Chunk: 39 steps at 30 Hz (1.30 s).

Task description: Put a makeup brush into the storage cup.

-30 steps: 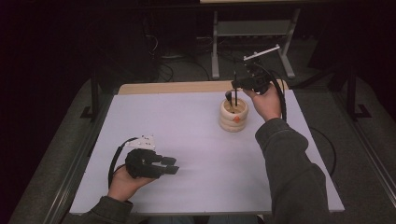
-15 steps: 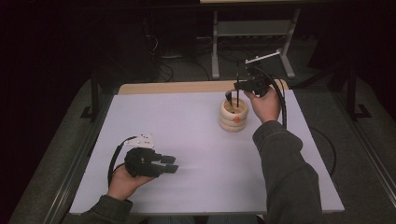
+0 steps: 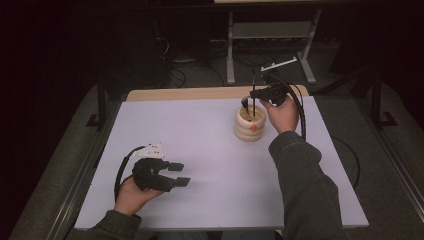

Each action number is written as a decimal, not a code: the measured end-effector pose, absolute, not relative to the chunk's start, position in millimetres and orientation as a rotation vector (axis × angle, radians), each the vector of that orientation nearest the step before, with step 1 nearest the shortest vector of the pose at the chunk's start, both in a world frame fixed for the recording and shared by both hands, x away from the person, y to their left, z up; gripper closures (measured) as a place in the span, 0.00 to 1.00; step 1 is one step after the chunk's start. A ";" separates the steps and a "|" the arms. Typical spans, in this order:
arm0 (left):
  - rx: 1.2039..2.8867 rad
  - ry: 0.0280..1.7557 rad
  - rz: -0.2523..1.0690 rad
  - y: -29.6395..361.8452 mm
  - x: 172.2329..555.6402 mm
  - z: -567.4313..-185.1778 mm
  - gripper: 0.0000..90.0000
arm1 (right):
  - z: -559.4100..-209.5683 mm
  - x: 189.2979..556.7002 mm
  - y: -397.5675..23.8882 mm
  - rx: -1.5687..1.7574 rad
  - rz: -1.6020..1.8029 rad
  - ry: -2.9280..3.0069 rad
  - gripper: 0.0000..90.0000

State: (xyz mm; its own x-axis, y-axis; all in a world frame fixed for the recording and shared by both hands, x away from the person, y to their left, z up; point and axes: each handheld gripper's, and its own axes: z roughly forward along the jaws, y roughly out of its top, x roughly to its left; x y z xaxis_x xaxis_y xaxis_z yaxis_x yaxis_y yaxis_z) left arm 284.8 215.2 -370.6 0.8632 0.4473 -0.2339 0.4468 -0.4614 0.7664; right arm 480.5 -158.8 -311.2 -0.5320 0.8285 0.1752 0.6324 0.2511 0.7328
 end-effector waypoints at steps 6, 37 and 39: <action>2.103 0.668 0.019 215.5 285.7 -370.6 0.31 | -316.9 481.1 -158.1 1.349 1.149 2.272 0.93; 2.104 0.693 0.072 216.2 286.9 -369.7 0.24 | -335.7 468.3 -173.2 1.379 1.204 2.235 0.67; 2.103 0.699 0.070 215.9 286.8 -369.9 0.24 | -335.5 465.3 -174.1 1.384 1.231 2.232 0.62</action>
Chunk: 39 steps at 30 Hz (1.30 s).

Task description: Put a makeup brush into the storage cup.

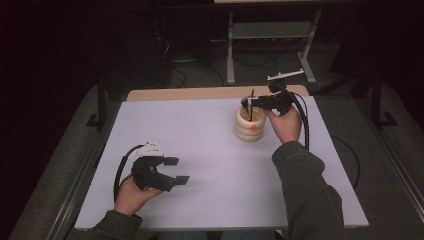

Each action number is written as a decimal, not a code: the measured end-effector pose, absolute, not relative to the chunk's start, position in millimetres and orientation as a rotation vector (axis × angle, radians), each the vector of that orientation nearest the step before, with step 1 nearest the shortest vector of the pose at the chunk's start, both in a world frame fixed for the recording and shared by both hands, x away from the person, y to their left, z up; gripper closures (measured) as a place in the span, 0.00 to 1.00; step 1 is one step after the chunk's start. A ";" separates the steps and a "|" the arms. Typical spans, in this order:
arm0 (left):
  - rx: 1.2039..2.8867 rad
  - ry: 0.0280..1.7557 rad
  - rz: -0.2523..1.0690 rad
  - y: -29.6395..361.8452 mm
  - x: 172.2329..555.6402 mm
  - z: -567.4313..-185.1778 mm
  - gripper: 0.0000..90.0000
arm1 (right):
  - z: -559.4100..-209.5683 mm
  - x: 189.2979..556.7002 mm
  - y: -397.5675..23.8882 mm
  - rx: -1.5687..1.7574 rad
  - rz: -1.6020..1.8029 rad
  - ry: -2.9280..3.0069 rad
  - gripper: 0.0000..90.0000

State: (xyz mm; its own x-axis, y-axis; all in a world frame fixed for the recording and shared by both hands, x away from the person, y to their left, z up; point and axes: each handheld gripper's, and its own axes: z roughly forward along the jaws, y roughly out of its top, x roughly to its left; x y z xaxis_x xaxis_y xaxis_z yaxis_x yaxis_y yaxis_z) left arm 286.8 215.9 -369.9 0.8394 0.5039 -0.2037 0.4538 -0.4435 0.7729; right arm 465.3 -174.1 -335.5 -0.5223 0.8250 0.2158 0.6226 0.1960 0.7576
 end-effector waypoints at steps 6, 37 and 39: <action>2.094 0.703 0.073 215.2 286.8 -370.4 0.24 | -338.0 453.4 -177.7 1.349 1.269 2.229 0.53; 2.087 0.767 0.184 224.8 289.1 -375.7 0.22 | -346.3 394.4 -187.8 1.212 1.344 2.231 0.27; 2.071 0.776 0.191 225.9 288.3 -374.8 0.22 | -347.5 390.3 -188.4 1.215 1.336 2.227 0.23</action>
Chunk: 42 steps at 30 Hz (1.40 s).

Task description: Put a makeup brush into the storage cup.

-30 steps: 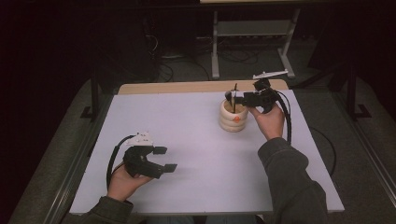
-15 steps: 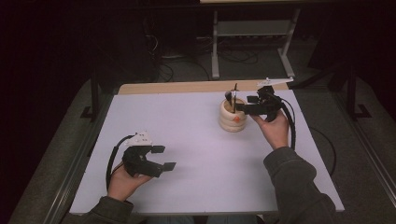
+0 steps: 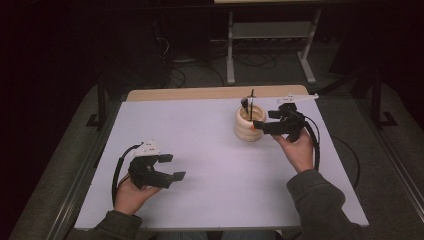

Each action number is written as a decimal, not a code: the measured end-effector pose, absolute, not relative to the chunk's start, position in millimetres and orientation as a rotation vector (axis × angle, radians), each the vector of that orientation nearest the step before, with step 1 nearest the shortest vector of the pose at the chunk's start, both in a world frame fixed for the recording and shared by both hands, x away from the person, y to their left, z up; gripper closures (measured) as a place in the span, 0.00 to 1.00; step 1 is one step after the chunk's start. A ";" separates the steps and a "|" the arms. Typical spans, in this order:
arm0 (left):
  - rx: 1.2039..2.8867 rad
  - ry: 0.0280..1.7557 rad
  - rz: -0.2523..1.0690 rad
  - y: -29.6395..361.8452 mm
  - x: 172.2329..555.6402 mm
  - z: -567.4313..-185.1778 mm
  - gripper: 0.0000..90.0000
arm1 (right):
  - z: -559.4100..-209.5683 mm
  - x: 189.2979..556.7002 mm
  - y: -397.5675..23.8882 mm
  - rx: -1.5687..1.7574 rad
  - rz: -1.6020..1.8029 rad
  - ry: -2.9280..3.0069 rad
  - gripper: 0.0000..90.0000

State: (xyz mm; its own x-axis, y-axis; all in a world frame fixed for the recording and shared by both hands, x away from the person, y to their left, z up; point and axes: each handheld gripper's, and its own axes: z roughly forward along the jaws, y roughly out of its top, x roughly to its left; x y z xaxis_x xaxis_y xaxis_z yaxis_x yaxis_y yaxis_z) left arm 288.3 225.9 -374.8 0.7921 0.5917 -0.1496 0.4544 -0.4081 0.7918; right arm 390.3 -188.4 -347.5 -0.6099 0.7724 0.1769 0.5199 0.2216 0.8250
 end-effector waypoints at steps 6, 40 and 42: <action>2.058 0.801 0.223 229.2 288.1 -375.2 0.22 | -351.9 378.2 -189.2 1.215 1.342 2.239 0.23; 2.025 0.863 0.268 246.6 278.9 -387.3 0.22 | -381.2 324.9 -201.3 1.217 1.337 2.271 0.18; 2.029 0.874 0.265 247.5 278.0 -388.2 0.23 | -383.8 322.9 -201.3 1.213 1.335 2.278 0.18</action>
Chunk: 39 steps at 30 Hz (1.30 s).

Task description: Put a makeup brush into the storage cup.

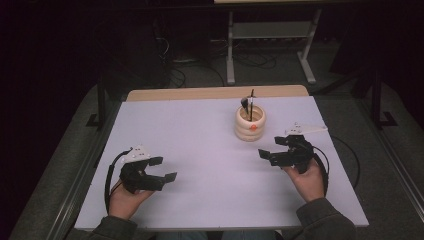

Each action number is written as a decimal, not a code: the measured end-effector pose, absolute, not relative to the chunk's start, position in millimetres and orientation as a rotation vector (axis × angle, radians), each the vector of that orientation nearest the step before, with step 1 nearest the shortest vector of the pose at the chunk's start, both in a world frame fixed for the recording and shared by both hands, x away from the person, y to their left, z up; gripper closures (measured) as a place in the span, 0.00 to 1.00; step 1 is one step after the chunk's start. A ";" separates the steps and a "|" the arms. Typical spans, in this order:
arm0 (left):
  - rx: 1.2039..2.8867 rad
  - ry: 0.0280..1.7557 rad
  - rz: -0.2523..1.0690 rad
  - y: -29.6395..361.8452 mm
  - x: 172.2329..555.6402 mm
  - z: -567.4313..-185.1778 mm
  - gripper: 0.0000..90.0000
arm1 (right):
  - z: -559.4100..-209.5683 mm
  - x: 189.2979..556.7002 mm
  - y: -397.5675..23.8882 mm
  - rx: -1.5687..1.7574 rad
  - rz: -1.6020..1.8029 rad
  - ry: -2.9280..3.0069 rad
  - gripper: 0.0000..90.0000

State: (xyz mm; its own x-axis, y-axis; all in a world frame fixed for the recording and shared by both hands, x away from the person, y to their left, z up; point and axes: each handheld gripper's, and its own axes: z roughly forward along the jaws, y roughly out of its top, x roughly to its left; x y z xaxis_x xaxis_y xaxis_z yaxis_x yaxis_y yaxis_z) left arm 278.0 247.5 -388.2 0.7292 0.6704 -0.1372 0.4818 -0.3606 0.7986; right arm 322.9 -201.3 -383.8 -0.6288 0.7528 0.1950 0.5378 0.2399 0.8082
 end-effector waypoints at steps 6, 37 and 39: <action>2.027 0.876 0.269 248.6 275.3 -391.2 0.22 | -388.5 314.3 -202.6 1.206 1.344 2.275 0.18; 2.033 0.830 0.292 250.5 255.7 -398.7 0.19 | -410.0 277.9 -216.2 1.228 1.292 2.239 0.15; 2.025 0.837 0.291 250.4 254.0 -399.7 0.19 | -410.3 276.2 -216.5 1.245 1.291 2.240 0.15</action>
State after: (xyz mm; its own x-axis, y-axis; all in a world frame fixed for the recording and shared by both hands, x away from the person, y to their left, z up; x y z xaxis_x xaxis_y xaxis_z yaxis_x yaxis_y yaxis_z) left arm 254.0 250.4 -399.7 0.7432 0.6597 -0.1118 0.4487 -0.3674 0.8147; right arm 276.2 -216.5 -410.3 -0.5939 0.7856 0.1733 0.5437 0.2332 0.8062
